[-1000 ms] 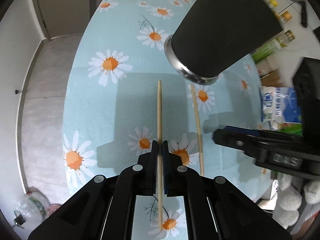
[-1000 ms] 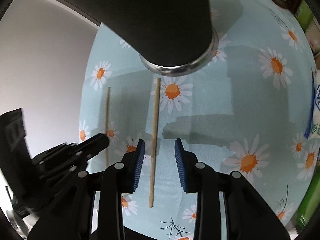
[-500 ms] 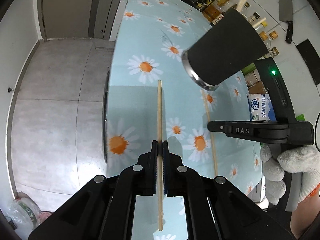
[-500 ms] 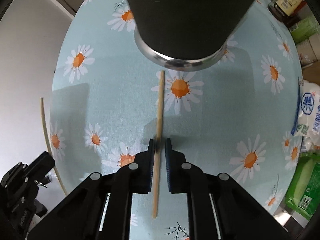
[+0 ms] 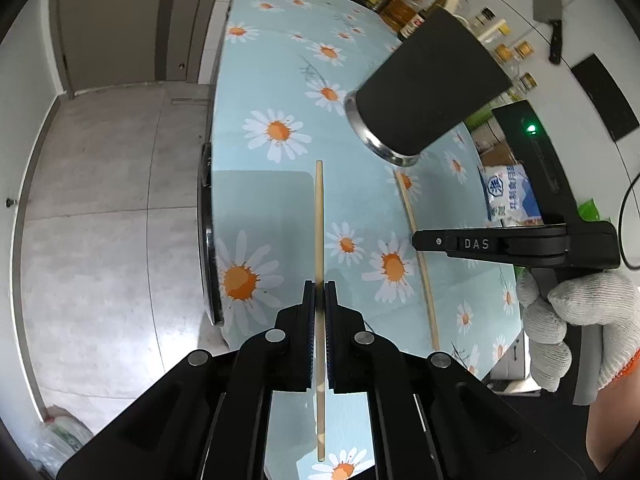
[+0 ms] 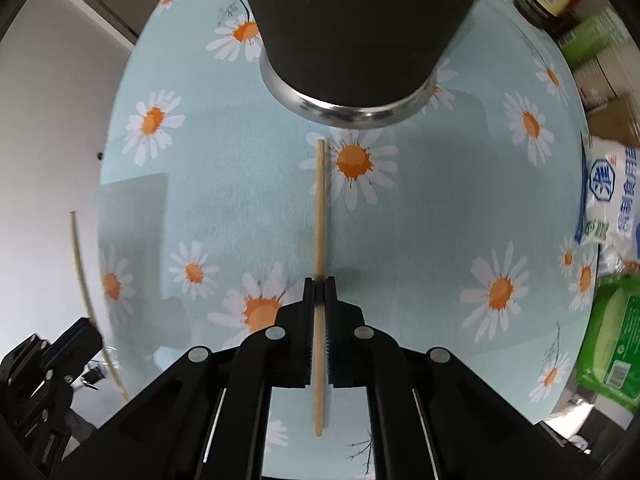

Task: Organize utensils
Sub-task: 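Lift both chopsticks upright and carry them over the black holder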

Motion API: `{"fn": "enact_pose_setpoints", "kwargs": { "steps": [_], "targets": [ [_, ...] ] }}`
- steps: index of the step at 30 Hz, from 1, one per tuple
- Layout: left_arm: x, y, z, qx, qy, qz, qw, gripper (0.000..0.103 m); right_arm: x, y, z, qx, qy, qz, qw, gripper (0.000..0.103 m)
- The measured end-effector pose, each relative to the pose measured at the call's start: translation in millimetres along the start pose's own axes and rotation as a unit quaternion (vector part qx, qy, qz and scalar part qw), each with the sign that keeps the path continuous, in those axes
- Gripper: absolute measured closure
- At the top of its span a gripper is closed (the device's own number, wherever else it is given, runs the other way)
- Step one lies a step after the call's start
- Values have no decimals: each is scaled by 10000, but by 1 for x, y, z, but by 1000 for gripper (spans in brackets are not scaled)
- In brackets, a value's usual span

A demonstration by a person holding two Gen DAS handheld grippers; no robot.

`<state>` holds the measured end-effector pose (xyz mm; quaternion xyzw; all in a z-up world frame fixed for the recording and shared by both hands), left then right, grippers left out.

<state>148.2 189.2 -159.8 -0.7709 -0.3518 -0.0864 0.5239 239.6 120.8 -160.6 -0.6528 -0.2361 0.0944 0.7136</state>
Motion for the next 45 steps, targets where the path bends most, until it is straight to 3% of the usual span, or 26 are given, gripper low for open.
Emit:
{"fn": "enact_pose_setpoints", "kwargs": {
  "steps": [12,19,27,37,45],
  "targets": [
    [26,-10,-44,40,331,-335,9989,100,-5,-68,-24,1410,219,-771,9868,97],
    [42,-16,-76,64,301,-605,9977,100,0,-101,-45,2111,75,-1097,9713,97],
    [58,-30,-115,34,399,-1021,9940,100,15,-136,-64,2906,-99,-1491,9451,97],
    [89,-41,-147,54,478,-1658,9850,100,48,-162,-87,3254,-276,-2062,9224,97],
    [120,-46,-163,-143,585,-2199,9737,100,70,-182,-98,3393,-255,-2649,9023,97]
  ]
}}
Point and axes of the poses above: each gripper's, at about its wrist camera, not at the fingertips, and y roughly the way its jaws point, z to its left, x to its top, the point moved 3 cm from there along y, roughly the way its jaws point, and after that the axes turned 14 degrees about -z, right-handed, at the moved point
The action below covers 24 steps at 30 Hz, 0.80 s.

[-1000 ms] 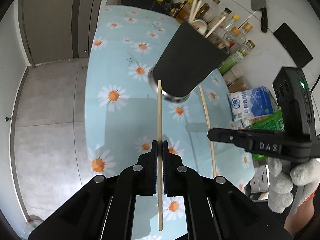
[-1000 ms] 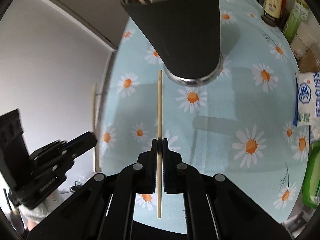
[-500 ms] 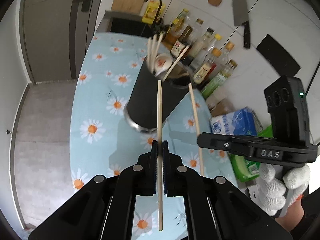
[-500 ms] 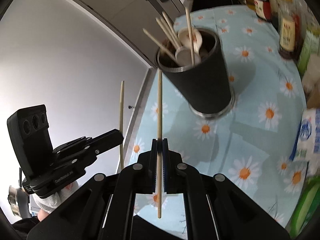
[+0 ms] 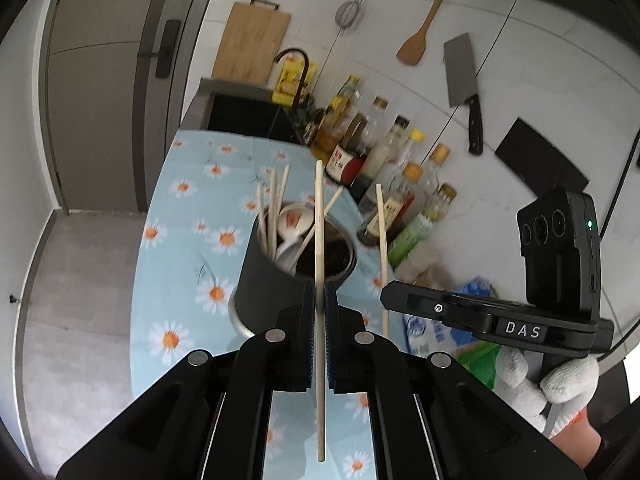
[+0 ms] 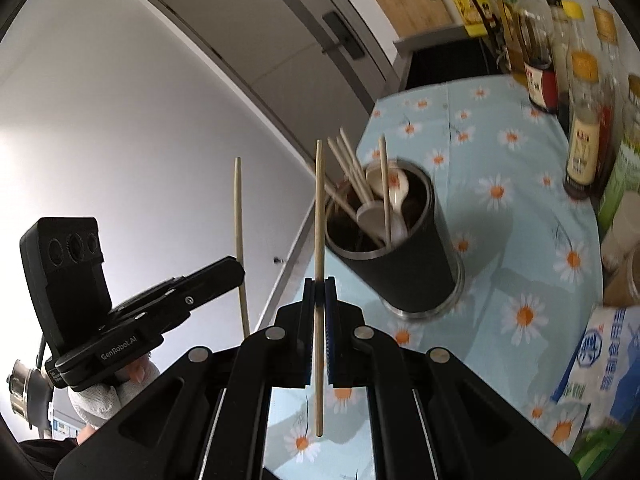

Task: Organize utensils
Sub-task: 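Lift both chopsticks upright and carry them over the black holder, then lower both chopsticks into the black holder and open both tools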

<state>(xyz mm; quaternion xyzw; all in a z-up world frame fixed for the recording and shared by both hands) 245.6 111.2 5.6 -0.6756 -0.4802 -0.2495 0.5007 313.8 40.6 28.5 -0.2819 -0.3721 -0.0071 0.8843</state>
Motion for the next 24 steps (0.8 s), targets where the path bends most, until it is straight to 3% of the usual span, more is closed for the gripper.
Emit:
{"fn": "enact_pose_setpoints", "kwargs": {
  "steps": [8,16,24],
  "targets": [
    [31,5,-13,-426,205,-556,9973,100,38,-14,4,219,-135,-736,9970,97],
    [53,15,-7,-524,230,-951,9938,100,62,-6,5,136,-351,-1146,9927,97],
    [69,21,-3,-573,431,-1578,9849,100,80,-5,12,65,-708,-1714,9826,97]
  ]
}}
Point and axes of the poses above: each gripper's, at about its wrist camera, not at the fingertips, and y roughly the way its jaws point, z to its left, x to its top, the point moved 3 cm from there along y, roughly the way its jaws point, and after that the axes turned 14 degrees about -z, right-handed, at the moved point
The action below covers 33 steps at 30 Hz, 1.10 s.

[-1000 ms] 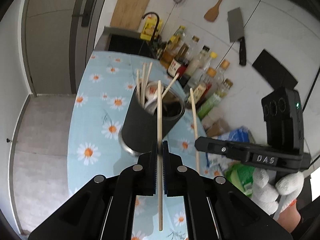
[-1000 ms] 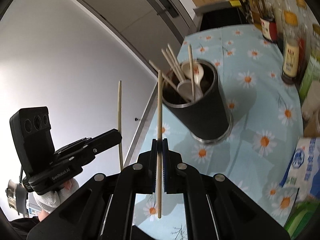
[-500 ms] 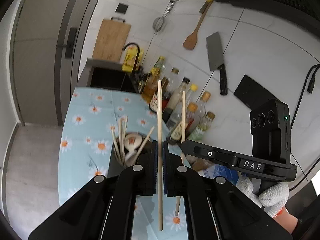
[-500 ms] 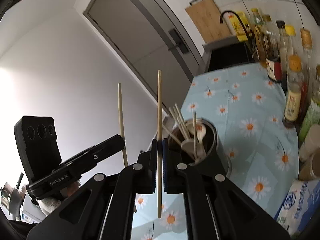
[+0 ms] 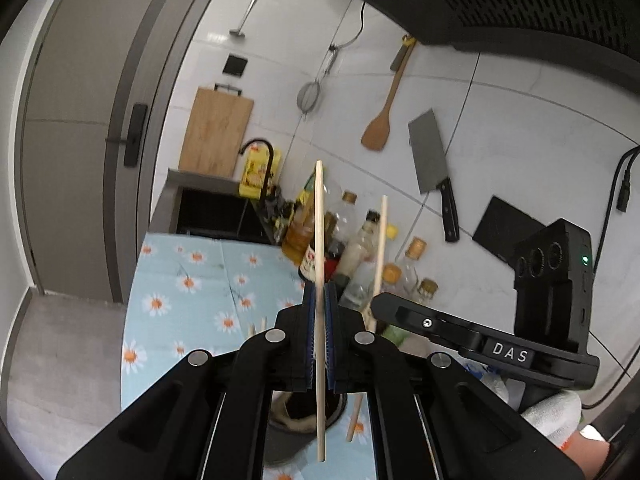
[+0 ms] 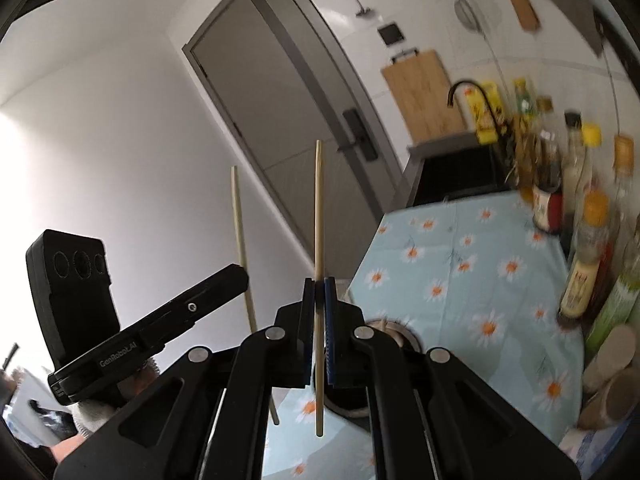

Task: Organize utensils
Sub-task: 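Lower both chopsticks into the black holder and open both tools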

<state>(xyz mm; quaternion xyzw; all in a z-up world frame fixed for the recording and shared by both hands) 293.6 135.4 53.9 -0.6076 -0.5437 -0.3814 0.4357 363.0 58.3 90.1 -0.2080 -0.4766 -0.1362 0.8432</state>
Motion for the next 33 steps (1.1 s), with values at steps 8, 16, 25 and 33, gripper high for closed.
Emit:
{"fn": "enact_pose_setpoints", "kwargs": {
  "steps": [8,16,25,33],
  "targets": [
    [7,11,7,74,139,-444,9989,100,14,3,-8,110,55,-539,9985,97],
    [4,11,14,97,90,-1006,9948,100,17,-1,-18,157,162,-1077,9939,97],
    [-32,22,12,189,359,-899,9951,100,-16,8,-34,-288,-128,-1027,9942,97],
    [-61,27,9,224,695,-800,9941,99,-36,14,-39,-492,-328,-900,9942,97]
  ]
}}
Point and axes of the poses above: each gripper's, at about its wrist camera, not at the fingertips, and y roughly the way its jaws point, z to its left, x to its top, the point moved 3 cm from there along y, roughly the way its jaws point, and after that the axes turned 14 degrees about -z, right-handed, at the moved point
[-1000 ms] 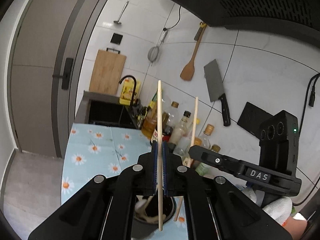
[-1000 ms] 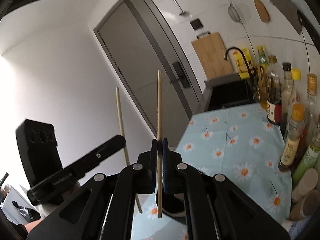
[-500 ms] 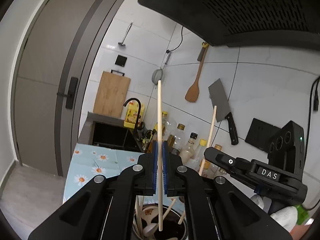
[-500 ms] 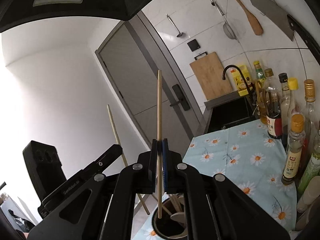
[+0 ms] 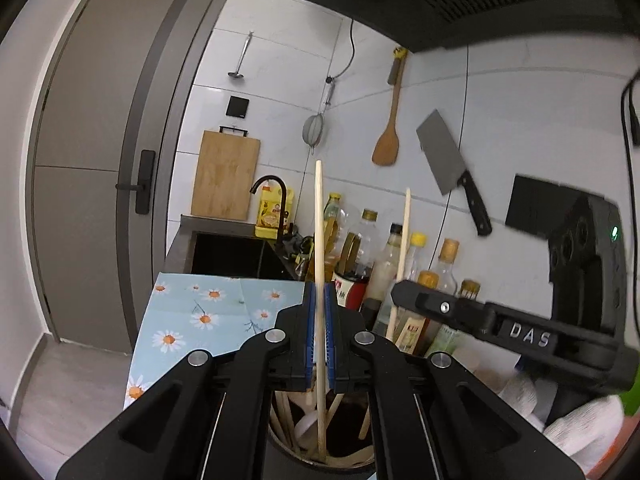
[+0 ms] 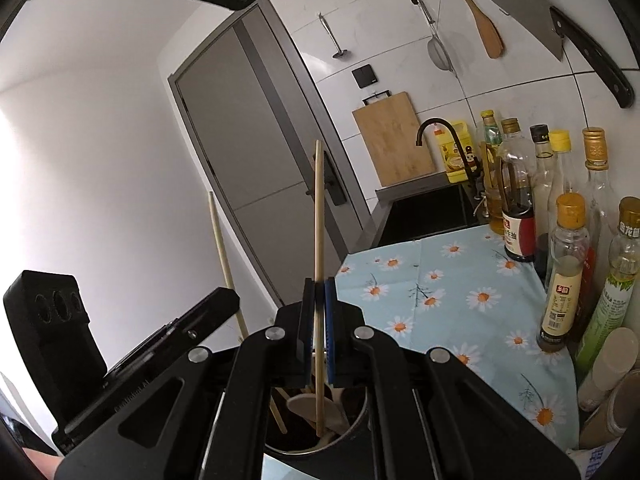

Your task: Organize utensils

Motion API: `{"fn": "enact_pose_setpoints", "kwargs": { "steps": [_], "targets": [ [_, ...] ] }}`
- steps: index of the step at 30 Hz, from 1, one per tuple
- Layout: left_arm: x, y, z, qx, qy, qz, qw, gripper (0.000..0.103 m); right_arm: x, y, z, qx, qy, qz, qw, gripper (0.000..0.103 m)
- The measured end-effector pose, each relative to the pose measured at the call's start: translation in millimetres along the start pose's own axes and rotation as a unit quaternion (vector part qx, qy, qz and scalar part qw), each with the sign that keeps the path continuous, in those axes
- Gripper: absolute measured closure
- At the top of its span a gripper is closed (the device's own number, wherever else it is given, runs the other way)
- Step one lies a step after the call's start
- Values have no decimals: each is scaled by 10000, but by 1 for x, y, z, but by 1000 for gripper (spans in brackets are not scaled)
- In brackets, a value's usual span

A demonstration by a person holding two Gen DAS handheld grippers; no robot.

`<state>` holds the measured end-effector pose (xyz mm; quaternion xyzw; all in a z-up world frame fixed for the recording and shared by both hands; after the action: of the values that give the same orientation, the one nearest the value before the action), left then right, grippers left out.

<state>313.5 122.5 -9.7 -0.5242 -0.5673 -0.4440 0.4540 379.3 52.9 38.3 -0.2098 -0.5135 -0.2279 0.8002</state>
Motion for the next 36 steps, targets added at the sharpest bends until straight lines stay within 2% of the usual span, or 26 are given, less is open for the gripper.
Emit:
{"fn": "enact_pose_setpoints", "kwargs": {
  "steps": [4,9,11,15,19,24,26,30,34,36],
  "targets": [
    [-8,1,-1,-8,24,94,10000,99,-9,1,7,-96,-293,34,9995,96],
    [-8,-3,2,7,-37,191,9998,98,-11,-4,7,-139,-183,28,9997,87],
    [-6,-5,3,55,-26,199,9998,87,-9,-7,6,-131,-127,-1,9998,84],
    [-3,-10,3,56,24,238,9997,87,-4,-14,7,-118,-72,-26,9999,84],
    [2,-16,0,78,27,242,9997,85,1,-24,8,-145,-29,-70,9999,79],
    [8,-26,-7,82,75,259,9996,78,8,-38,12,-104,-50,-111,9999,78],
    [11,-32,-10,103,89,280,9995,77,10,-45,14,-89,-44,-124,9999,74],
    [15,-43,-14,220,136,296,9992,73,14,-57,15,-43,-50,-137,9999,73],
    [16,-56,-18,301,119,417,9986,65,17,-72,16,15,-95,-153,9998,64],
    [16,-65,-18,424,-21,552,9976,56,19,-79,14,13,-104,-121,9999,49]
  ]
}}
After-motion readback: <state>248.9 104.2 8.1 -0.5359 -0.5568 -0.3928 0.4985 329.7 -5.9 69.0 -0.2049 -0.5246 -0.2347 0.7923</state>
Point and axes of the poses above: each gripper's, at about its wrist camera, not at the fingertips, and y roughly the way its jaws point, z to its left, x to its top, the point moved 3 cm from there along y, roughly the way its jaws point, and after that the axes turned 14 degrees about -z, right-handed, at the moved point
